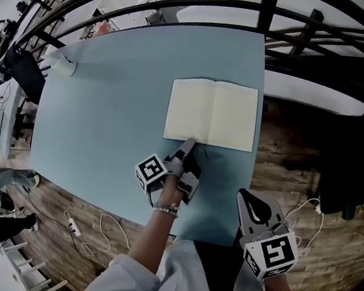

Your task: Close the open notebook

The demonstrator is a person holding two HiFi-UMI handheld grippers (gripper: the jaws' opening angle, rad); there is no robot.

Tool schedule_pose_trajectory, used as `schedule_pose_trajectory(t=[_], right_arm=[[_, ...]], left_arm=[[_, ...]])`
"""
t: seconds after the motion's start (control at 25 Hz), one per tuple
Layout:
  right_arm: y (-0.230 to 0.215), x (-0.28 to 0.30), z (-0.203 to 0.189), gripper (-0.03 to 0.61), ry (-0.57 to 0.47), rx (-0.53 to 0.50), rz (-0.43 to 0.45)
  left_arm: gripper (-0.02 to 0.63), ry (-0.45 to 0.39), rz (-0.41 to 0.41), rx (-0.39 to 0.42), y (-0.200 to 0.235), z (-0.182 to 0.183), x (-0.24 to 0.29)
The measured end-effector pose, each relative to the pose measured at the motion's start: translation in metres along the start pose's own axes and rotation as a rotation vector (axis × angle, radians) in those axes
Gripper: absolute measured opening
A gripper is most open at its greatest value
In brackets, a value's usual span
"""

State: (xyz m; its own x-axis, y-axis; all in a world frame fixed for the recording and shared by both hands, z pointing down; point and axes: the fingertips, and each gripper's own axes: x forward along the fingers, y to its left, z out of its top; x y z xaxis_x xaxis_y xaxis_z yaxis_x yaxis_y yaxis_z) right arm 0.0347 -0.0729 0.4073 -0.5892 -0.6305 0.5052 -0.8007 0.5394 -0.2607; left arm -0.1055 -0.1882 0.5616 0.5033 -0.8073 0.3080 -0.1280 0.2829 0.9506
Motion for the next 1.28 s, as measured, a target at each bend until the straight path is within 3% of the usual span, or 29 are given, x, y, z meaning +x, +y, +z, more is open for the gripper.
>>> schedule_pose_trajectory(t=[0.64, 1.28], right_arm=[[-0.013, 0.002, 0.005, 0.002, 0.005, -0.034, -0.037], [-0.019, 0.012, 0.012, 0.002, -0.003, -0.060, -0.033]], left_arm=[[0.018, 0.012, 0.070, 0.319, -0.014, -0.003, -0.002], [0.017, 0.099, 0.220, 0.830, -0.031, -0.010, -0.002]])
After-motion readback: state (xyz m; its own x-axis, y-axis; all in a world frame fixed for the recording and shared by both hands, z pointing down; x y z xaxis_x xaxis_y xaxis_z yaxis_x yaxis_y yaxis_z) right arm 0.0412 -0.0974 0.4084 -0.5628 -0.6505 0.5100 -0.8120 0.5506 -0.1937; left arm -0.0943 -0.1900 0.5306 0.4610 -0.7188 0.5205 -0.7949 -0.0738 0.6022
